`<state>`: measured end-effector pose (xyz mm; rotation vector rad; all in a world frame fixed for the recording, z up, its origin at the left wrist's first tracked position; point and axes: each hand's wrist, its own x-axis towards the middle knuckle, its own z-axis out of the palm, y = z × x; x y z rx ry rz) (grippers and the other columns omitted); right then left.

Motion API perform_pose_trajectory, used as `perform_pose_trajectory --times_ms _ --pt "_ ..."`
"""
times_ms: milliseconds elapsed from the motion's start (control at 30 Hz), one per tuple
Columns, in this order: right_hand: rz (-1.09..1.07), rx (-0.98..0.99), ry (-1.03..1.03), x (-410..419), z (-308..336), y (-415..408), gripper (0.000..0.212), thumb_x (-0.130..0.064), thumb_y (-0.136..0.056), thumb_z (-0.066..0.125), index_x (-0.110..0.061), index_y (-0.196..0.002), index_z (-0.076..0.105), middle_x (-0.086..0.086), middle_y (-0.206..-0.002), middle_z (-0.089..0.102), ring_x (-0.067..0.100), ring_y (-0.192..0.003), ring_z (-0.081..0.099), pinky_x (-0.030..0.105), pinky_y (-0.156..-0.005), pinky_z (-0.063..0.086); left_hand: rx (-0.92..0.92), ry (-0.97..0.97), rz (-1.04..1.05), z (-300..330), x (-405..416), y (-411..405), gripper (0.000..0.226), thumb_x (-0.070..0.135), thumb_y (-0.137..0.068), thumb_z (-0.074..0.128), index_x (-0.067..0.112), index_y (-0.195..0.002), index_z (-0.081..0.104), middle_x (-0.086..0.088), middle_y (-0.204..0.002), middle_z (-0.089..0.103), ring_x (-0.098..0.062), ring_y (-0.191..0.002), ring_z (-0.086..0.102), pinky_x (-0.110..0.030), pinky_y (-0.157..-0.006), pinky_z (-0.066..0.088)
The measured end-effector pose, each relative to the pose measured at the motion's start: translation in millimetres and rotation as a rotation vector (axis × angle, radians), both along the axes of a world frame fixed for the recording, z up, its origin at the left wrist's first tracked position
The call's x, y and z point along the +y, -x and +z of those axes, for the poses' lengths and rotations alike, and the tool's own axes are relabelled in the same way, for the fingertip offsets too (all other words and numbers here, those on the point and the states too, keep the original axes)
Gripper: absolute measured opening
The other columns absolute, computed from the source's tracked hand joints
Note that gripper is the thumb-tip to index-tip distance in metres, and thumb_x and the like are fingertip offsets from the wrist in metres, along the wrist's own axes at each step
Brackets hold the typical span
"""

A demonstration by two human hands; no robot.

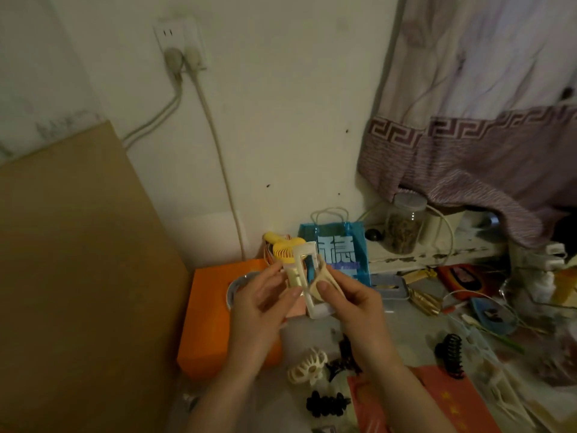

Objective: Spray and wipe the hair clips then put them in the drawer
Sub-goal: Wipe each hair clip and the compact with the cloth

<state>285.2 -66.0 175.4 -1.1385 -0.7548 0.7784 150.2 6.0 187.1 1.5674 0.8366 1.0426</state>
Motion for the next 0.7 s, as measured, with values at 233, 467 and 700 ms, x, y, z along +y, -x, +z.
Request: perform_pose_trajectory --times_ms 233,467,700 --pt "-0.018 -0.047 -0.137 32 65 -12 0.03 -0.011 -0.087 0.063 -0.009 -0.116 0.068 0.005 -0.099 0.075 0.018 -0.09 0.071 0.023 -0.07 0.055 -0.047 -0.149 -0.062 68 23 -12 0.036 0.019 -0.09 0.062 0.036 -0.12 0.056 0.018 -0.113 0.061 0.015 -0.094 0.06 -0.007 -0.063 0.049" --pt "0.024 -0.112 -0.299 39 125 -16 0.03 -0.016 -0.085 0.062 -0.015 -0.114 0.068 -0.002 -0.096 0.075 0.012 -0.086 0.071 0.017 -0.065 0.054 -0.105 -0.226 -0.146 128 34 -13 0.035 0.038 -0.077 0.064 0.047 -0.111 0.06 0.018 -0.11 0.069 0.003 -0.105 0.062 -0.018 -0.08 0.051" --pt "0.034 -0.232 -0.399 37 159 -14 0.031 -0.009 -0.088 0.058 -0.006 -0.119 0.065 -0.001 -0.097 0.075 0.008 -0.085 0.07 0.017 -0.067 0.053 -0.159 -0.307 -0.2 159 41 -11 0.04 0.038 -0.071 0.069 0.05 -0.108 0.066 0.012 -0.113 0.069 -0.012 -0.111 0.062 -0.032 -0.087 0.053"
